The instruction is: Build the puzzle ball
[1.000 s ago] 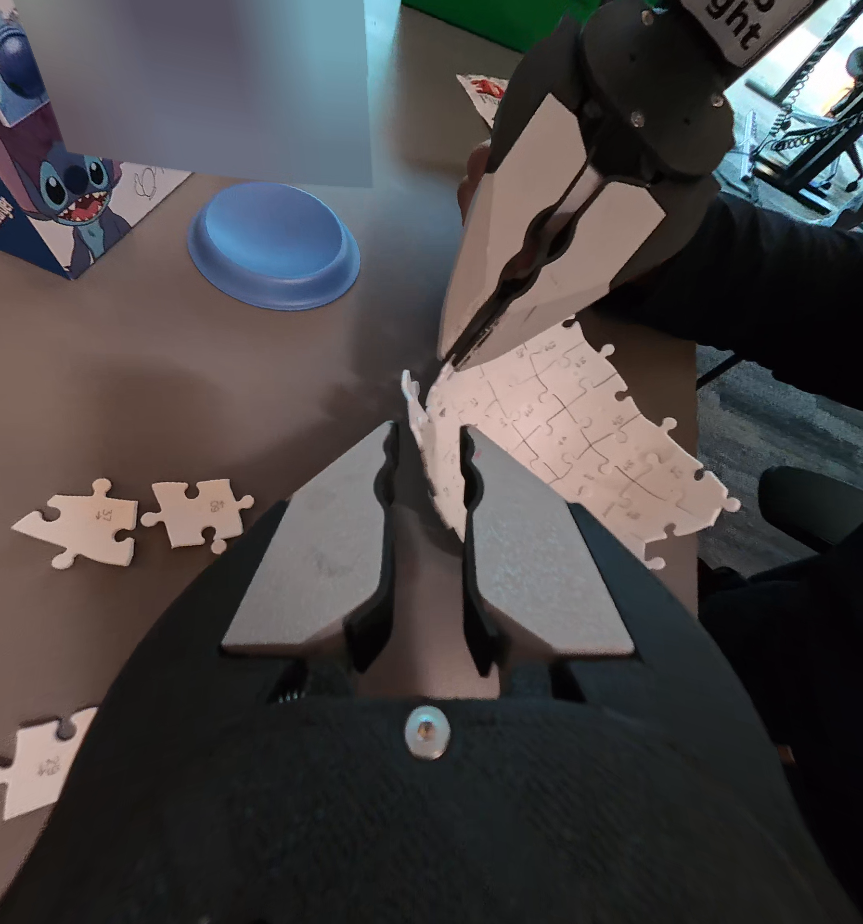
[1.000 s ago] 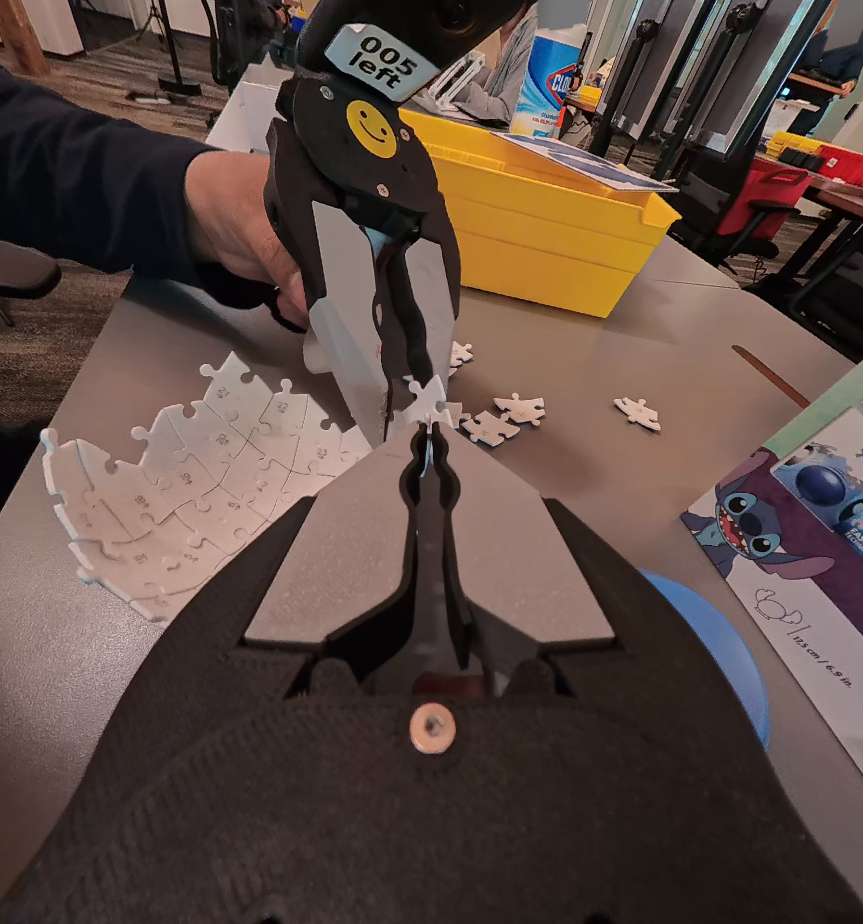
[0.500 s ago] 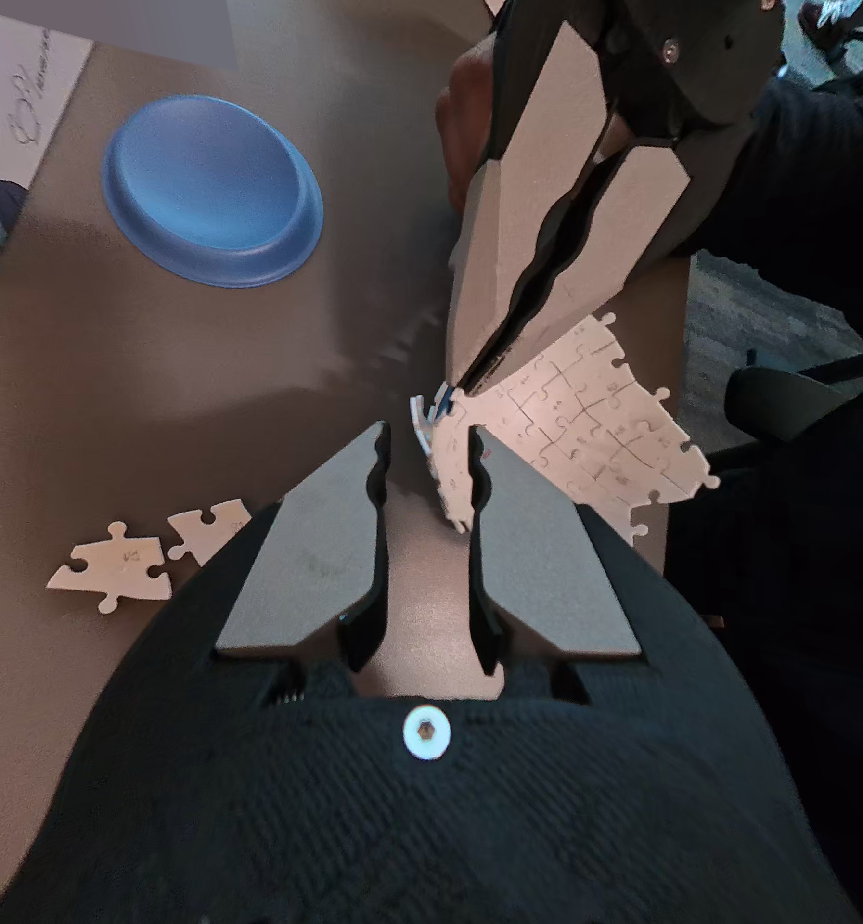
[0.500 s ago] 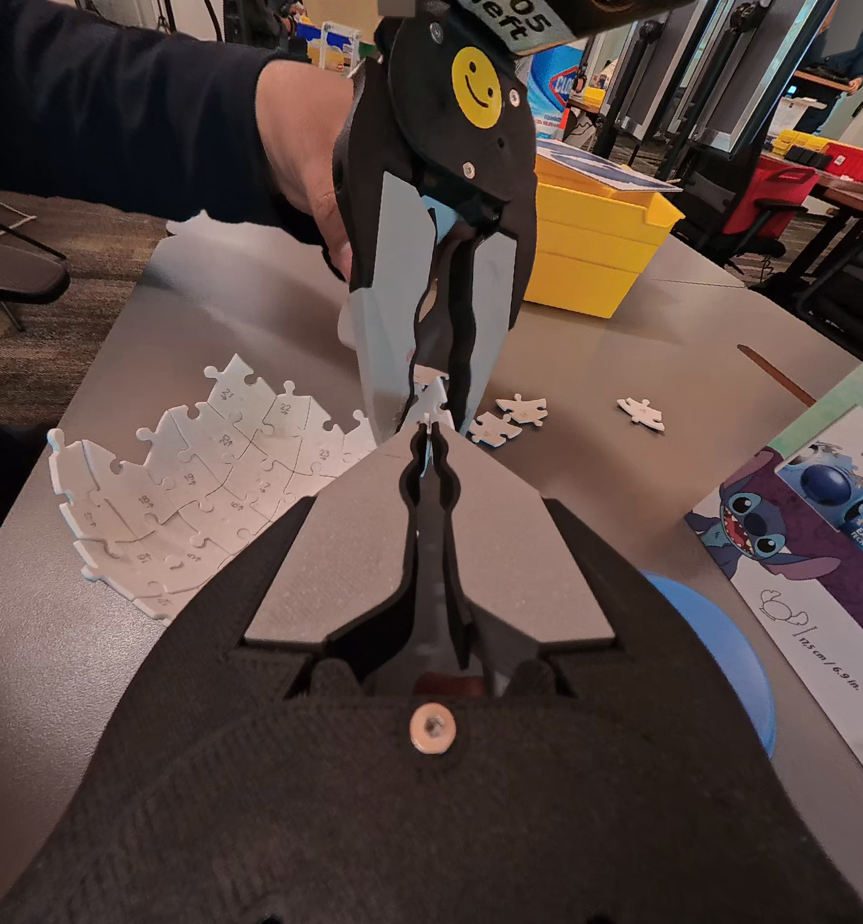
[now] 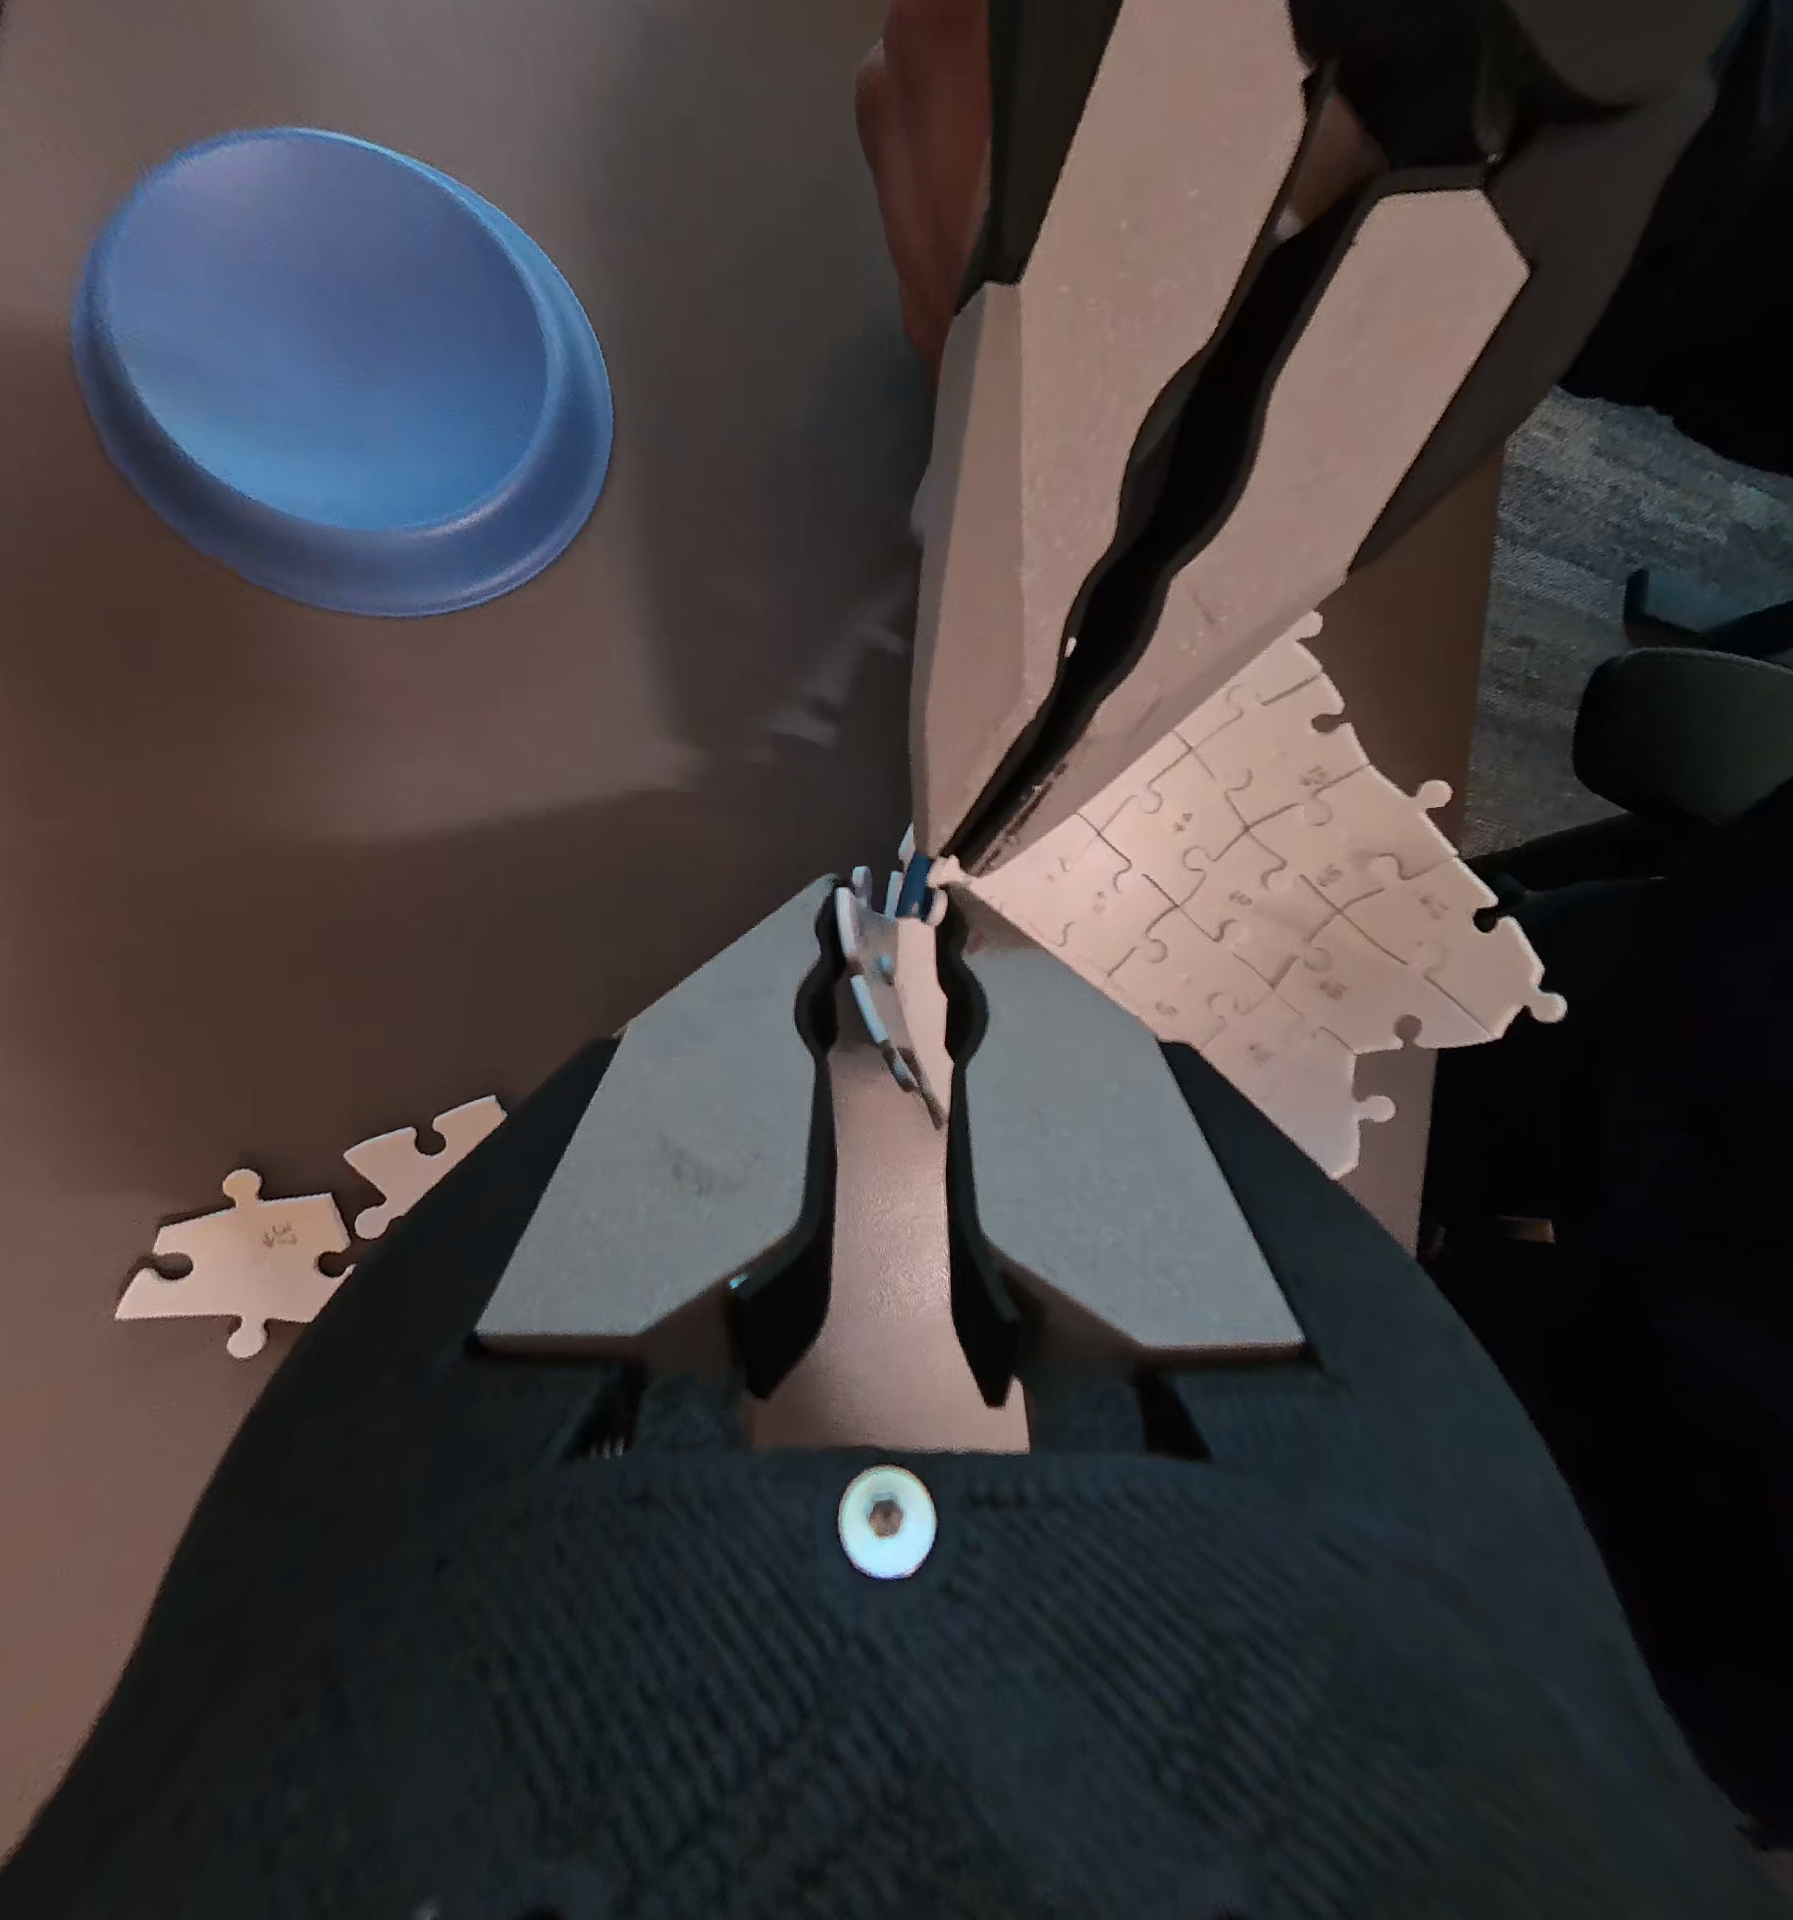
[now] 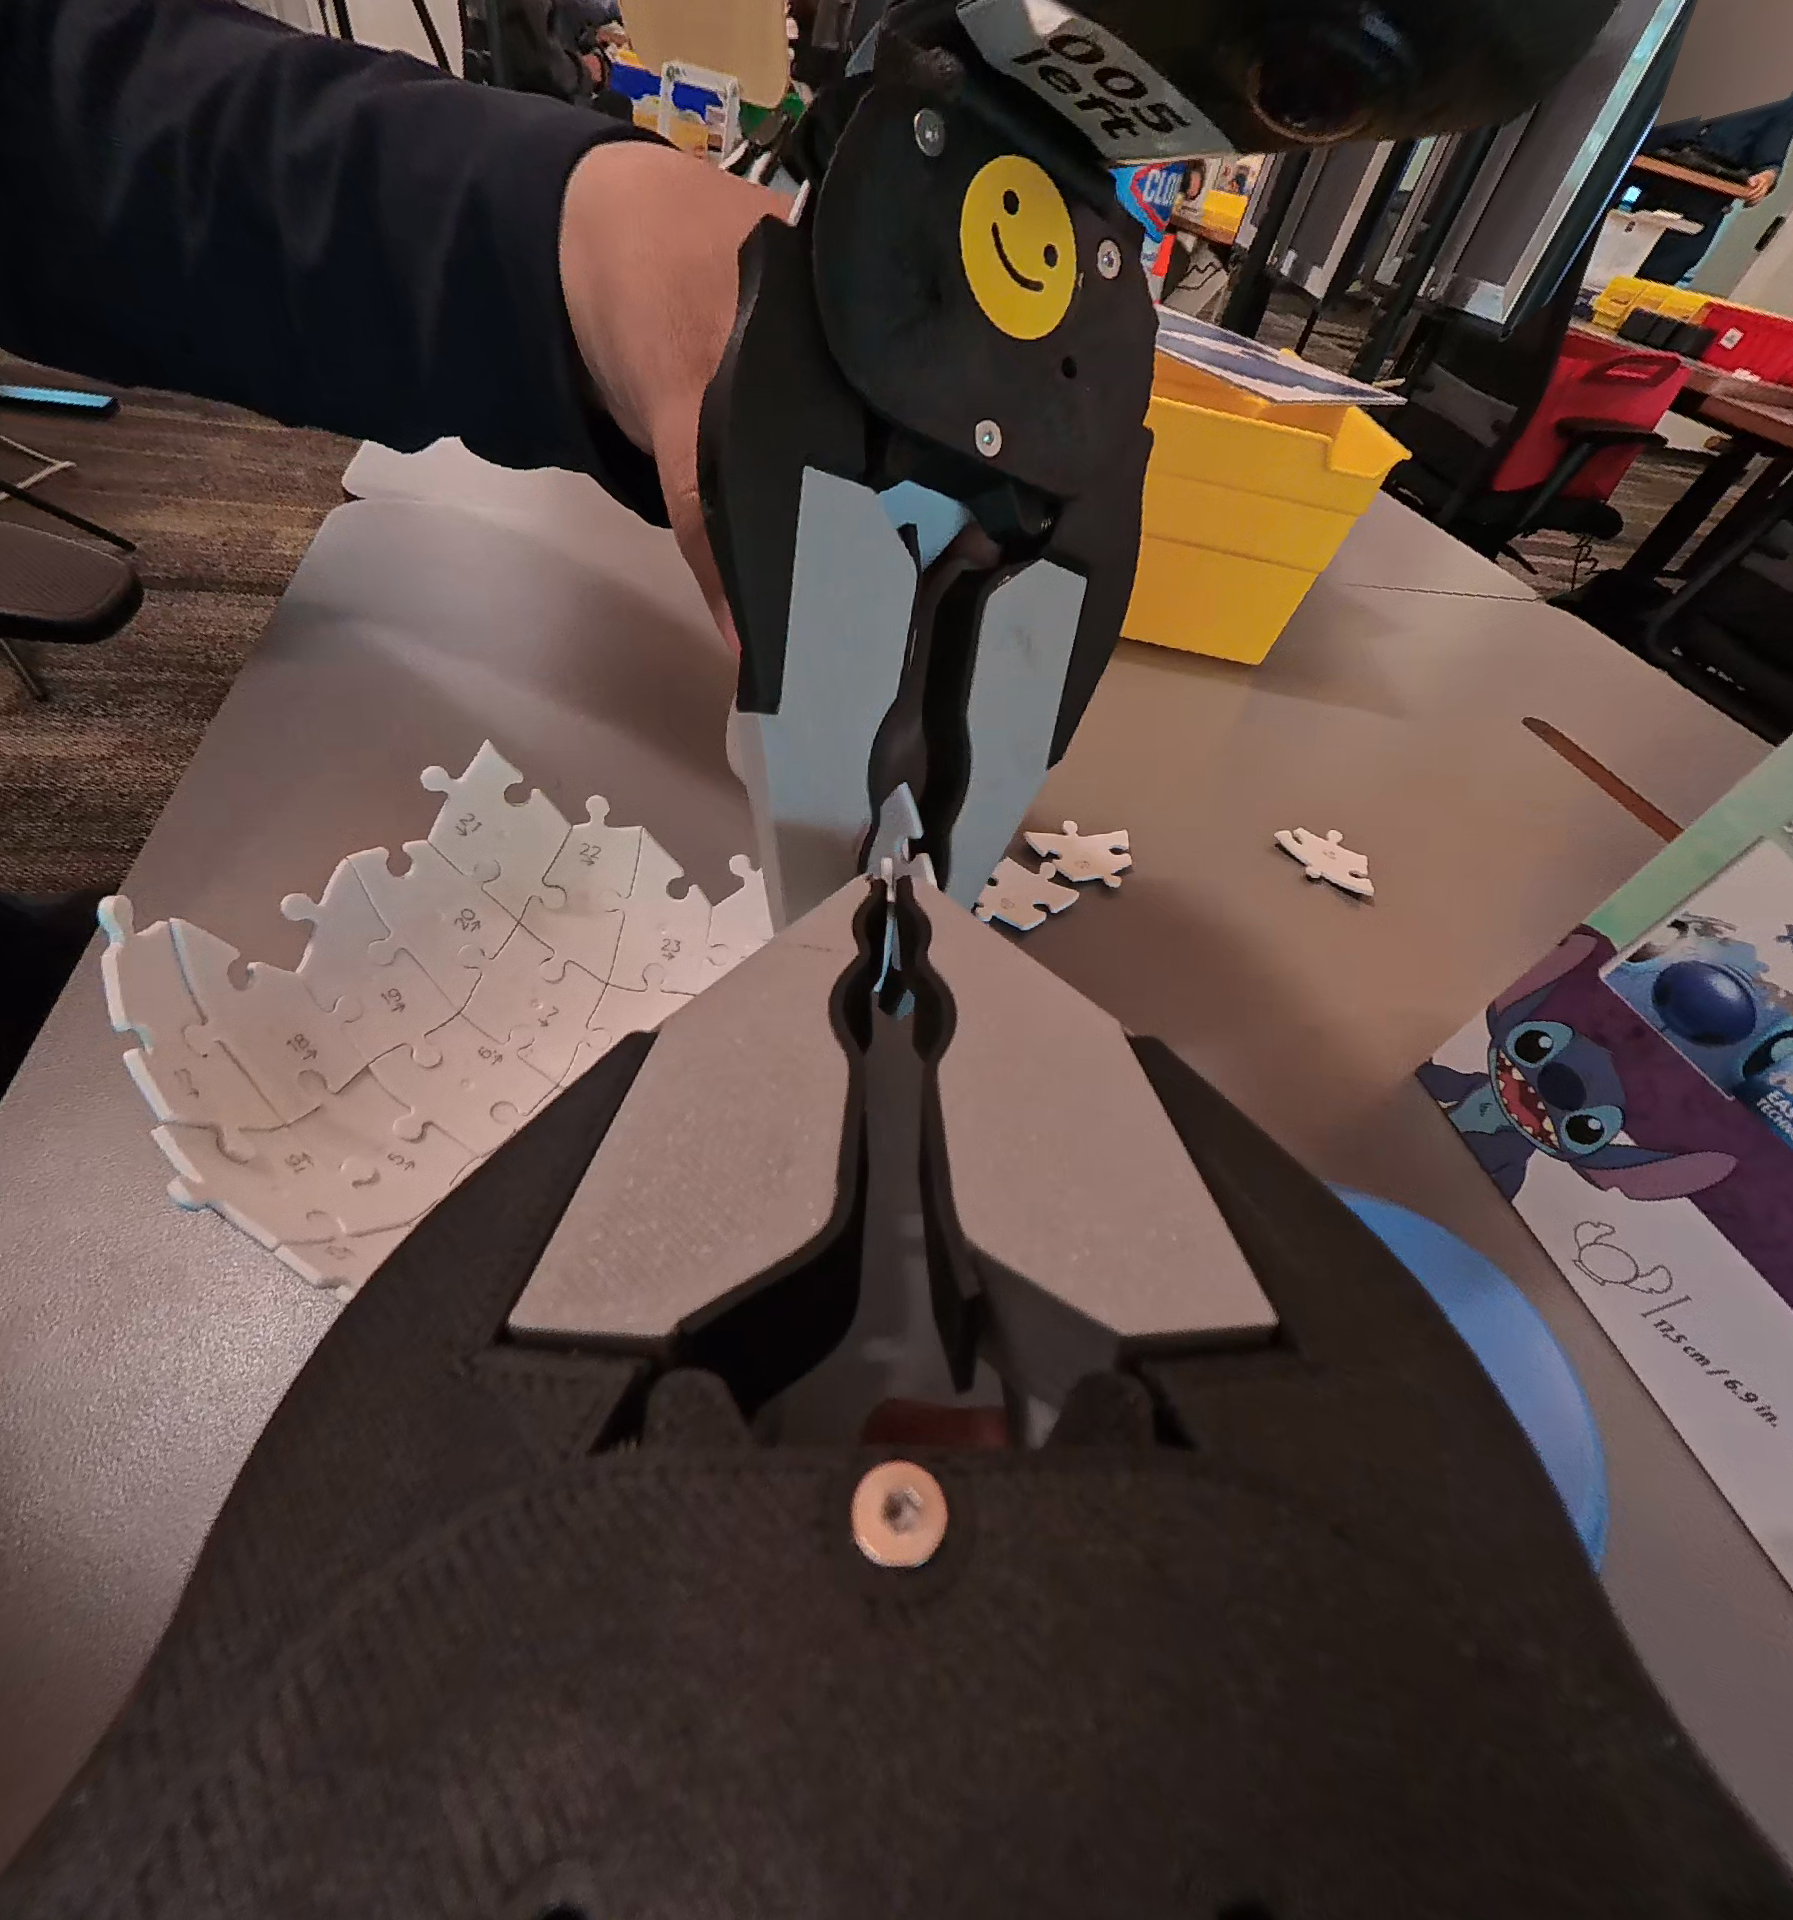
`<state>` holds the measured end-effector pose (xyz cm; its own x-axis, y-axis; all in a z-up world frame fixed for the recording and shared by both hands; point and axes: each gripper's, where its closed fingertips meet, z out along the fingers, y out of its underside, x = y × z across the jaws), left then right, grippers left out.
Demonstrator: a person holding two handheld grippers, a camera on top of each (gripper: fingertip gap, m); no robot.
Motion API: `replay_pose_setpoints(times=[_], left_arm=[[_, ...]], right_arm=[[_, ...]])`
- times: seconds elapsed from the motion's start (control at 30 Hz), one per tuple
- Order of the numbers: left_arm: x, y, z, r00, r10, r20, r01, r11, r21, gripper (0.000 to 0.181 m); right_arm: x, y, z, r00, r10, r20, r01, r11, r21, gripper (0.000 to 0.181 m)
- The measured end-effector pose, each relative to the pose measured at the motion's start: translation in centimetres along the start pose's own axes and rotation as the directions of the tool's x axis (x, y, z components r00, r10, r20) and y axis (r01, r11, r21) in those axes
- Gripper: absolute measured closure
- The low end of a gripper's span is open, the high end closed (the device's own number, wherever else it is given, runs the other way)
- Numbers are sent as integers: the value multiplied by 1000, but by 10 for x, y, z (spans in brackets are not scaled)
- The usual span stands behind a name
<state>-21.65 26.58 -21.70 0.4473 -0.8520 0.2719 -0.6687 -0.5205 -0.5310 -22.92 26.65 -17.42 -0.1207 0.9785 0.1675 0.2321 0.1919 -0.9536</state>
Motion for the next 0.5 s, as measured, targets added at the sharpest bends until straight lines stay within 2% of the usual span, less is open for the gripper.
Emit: replay_pose_setpoints(times=[0.3,0.5], left_arm=[[1,2,2,1000,14,-12,-14,1000,-9,174],[3,1,2,999,8,-32,-7,1000,27,174]], right_arm=[[0,2,1,1000,12,8,-11,1000,-12,181],[2,1,2,1000,14,-2,-14,1000,-10,181]])
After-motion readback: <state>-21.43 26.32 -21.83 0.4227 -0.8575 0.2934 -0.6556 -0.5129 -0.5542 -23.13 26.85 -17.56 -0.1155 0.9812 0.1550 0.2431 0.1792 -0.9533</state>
